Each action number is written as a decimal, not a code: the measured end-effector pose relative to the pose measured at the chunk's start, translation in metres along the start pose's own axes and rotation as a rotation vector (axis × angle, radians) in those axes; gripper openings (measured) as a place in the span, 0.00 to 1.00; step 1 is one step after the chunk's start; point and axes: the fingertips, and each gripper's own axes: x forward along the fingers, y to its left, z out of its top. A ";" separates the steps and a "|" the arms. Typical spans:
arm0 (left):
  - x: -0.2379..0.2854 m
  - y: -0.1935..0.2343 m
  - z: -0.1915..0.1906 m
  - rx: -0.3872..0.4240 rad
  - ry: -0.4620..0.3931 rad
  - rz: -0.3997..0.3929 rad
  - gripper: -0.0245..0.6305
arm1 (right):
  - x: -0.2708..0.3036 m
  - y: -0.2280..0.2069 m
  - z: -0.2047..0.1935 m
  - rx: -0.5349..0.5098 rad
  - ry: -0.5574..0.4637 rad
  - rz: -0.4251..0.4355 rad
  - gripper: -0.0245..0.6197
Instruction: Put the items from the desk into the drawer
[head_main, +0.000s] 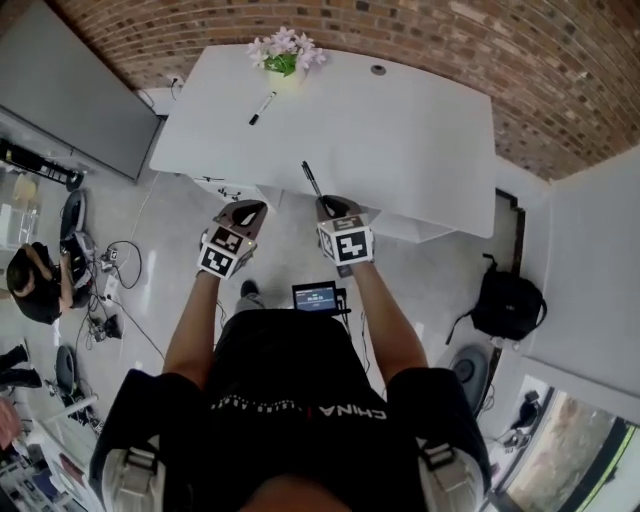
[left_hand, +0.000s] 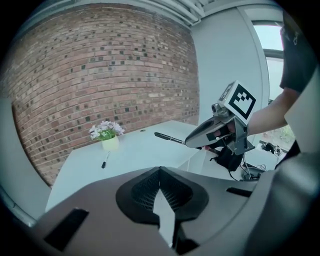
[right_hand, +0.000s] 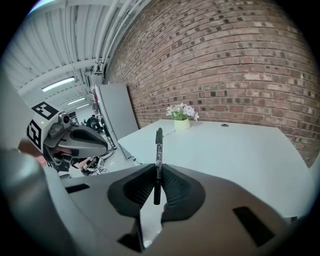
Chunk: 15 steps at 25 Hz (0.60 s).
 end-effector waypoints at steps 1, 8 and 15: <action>-0.003 0.006 -0.001 -0.001 0.000 0.009 0.06 | 0.004 0.005 0.002 -0.003 -0.003 0.009 0.11; -0.019 0.037 -0.012 0.040 0.010 0.033 0.05 | 0.030 0.035 0.015 -0.017 -0.006 0.038 0.11; -0.041 0.097 -0.044 0.033 -0.008 0.001 0.06 | 0.071 0.088 0.025 -0.022 0.006 0.018 0.11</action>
